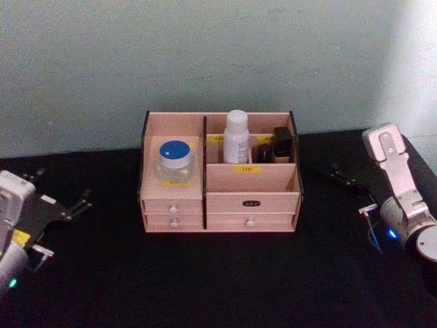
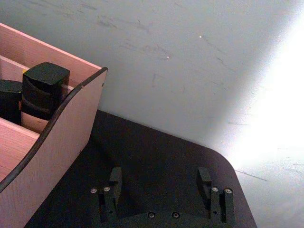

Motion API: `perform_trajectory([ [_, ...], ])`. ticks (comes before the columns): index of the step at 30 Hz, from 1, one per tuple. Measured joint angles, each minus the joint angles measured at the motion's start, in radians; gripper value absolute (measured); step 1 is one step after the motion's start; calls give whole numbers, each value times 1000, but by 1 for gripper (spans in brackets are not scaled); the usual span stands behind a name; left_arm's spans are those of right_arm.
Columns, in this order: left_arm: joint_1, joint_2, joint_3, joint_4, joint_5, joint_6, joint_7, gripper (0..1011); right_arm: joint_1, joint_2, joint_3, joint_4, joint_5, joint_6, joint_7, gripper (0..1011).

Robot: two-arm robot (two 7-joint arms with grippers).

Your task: Pick up the facial cleanser and watermelon frost from the table and place them into the tiered storage box.

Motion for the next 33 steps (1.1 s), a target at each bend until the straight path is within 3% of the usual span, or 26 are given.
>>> perform_trajectory([
  [33,0,0,0,0,0,0,0,1001,0,0,0,0,0,0,0,1002],
])
